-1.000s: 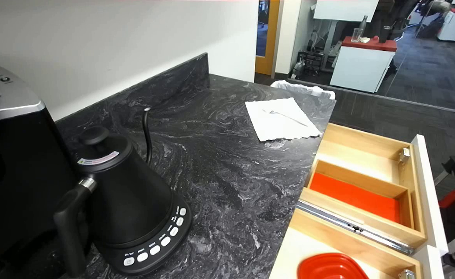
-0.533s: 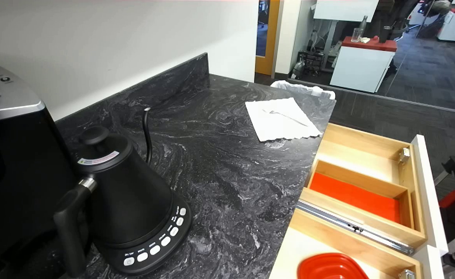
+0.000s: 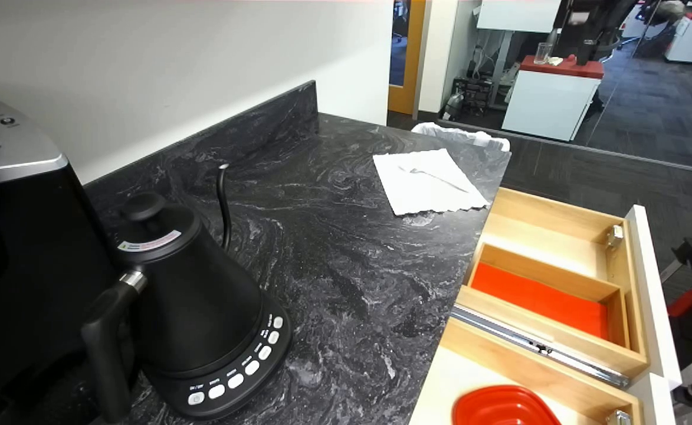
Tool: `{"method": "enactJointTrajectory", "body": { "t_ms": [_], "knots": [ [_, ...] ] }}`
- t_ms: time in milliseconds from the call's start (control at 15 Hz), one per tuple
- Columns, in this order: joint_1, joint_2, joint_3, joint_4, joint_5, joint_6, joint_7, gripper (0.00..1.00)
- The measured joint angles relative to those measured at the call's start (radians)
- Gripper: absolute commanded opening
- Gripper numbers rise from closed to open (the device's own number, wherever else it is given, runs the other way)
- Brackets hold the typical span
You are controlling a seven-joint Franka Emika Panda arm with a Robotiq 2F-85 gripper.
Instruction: Remove the fork from the counter and place it in the open drawer on the right
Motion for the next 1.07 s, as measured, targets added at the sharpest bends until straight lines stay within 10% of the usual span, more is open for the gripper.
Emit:
{"method": "enactJointTrajectory", "body": {
  "t_ms": [733,1067],
  "knots": [
    [-0.003,0.009,0.003,-0.019,-0.004,0.023,0.000,1.00],
    [-0.016,0.087,0.013,-0.087,-0.141,0.328,0.127,1.00]
  ]
}}
